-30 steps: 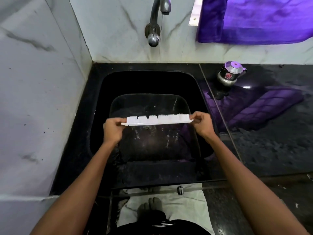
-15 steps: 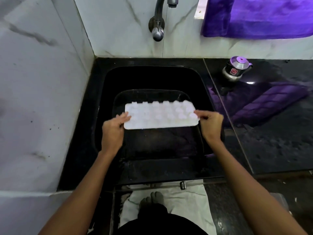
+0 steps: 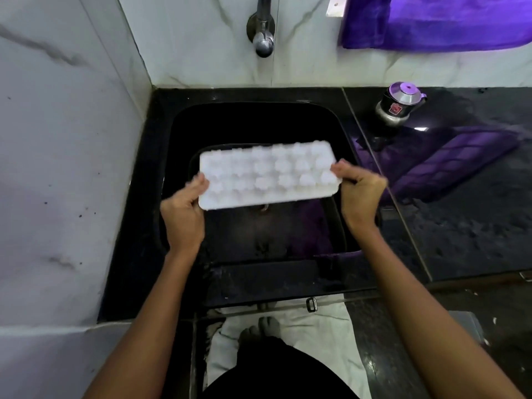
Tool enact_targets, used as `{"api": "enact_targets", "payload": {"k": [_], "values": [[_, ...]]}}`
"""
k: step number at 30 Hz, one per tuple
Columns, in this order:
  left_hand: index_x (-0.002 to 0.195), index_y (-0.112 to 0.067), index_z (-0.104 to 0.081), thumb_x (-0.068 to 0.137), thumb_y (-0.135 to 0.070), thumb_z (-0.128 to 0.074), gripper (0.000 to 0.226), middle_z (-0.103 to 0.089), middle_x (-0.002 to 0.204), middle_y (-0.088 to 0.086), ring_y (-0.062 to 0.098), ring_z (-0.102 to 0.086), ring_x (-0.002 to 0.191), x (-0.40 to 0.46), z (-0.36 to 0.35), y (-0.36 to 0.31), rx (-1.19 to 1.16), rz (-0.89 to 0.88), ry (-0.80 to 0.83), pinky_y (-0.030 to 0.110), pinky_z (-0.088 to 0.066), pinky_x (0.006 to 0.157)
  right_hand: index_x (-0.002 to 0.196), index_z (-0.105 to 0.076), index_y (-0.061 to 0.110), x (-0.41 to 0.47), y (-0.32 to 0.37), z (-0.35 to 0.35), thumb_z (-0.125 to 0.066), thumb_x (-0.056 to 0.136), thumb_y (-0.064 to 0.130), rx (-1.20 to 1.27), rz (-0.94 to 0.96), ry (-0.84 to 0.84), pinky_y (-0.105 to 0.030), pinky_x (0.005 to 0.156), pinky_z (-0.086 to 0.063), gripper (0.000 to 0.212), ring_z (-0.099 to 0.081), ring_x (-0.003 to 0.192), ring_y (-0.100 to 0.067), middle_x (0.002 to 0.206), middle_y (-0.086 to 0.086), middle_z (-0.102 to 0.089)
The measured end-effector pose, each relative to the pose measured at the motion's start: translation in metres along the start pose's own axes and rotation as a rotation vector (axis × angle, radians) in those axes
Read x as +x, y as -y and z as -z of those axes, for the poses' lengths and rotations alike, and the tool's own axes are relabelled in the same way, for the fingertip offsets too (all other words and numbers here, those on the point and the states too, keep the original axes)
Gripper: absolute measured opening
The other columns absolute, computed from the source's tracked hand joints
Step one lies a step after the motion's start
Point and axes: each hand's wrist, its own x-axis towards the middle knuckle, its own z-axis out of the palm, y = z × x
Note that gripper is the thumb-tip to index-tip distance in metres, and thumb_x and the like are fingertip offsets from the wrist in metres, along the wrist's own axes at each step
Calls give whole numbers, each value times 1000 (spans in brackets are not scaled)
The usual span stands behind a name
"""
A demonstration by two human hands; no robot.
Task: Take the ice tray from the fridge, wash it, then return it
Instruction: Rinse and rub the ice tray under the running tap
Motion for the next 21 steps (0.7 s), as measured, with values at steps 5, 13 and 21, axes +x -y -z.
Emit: {"api": "enact_targets", "payload": {"k": [5,13,21], "values": [[108,11,-64,80,19,-58,30,-65,112,21,28,-64,108,-16,-1,4,50,149,132,6,-42,95,91,-72,-4,-25,-17,6,-50,79,-21,-106,-150,95,-10,87,-49,30,-68,98,-21,90,-4,-69],[112,9,-56,85,7,-62,29,-58,113,13,6,-62,105,13,-1,-30,-86,-77,-112,21,-48,98,84,-72,-6,17,13,12,-60,74,-19,113,66,-137,-23,88,-52,20,-70,85,-18,84,-8,-70],[112,5,-61,82,14,-60,32,-74,96,-2,-18,-60,90,-21,-16,-3,22,223,-53,3,-42,91,89,-73,-4,-4,-23,20,-54,75,-22,-36,-89,187,-10,85,-50,29,-67,94,-14,90,-12,-73]]}}
